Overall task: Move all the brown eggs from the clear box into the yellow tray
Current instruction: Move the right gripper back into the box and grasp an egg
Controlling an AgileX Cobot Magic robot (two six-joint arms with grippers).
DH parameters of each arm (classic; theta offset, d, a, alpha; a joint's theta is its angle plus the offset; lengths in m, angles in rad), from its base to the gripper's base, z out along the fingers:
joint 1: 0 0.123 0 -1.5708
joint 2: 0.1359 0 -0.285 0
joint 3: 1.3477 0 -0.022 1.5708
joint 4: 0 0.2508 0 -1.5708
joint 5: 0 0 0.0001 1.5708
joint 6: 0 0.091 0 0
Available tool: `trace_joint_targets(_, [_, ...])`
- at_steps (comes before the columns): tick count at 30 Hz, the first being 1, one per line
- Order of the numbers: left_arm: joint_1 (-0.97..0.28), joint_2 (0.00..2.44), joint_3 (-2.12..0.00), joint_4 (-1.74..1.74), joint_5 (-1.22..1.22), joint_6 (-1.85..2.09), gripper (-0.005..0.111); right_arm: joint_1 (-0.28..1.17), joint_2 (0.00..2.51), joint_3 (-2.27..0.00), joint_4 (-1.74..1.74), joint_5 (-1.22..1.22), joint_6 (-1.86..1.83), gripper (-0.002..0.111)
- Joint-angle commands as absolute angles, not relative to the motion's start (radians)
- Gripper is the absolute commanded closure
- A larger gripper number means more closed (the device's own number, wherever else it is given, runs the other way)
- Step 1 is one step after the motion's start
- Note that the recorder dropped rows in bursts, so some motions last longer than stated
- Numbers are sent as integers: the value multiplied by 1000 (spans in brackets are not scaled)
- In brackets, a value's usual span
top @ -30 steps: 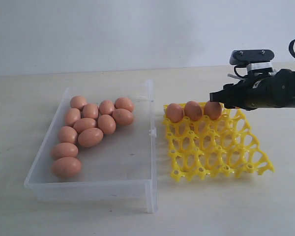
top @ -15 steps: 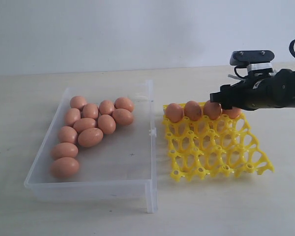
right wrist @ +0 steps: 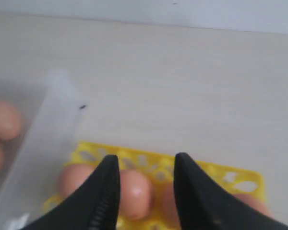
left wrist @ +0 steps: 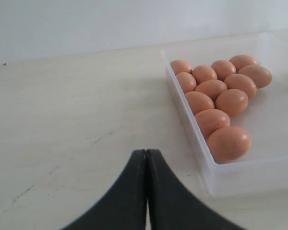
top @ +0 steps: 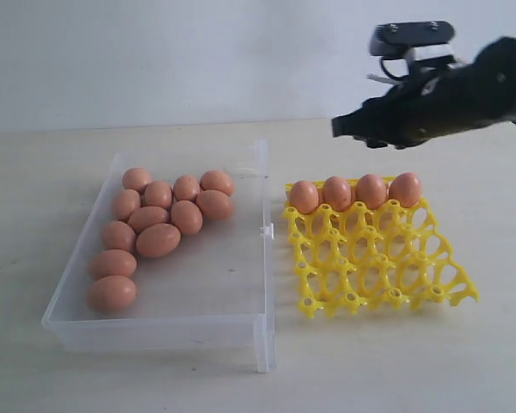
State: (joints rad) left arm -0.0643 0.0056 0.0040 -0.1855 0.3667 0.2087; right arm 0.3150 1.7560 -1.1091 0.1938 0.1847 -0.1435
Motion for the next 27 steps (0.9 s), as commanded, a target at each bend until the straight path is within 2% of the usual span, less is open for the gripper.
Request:
trace_joint_targets(1, [-69,0,0,-188,357,209,107,458,1781,-1266,299,542,-293,80])
trace_joint_targets(7, [-69,0,0,-188,357,209,107,634,1924,-1464,443,690,-377,62])
trace_joint_targets(10, [-69,0,0,-188,357,209,107,708,2017,-1579,428,761,-412,58])
trace_joint_targets(17, [-69,0,0,-188,357,209,107,842,2200,-1788,338,928,-680,52])
trace_joint_targets(27, [-69,0,0,-188,357,209,107,913,2287,-1902,316,895,-866,52])
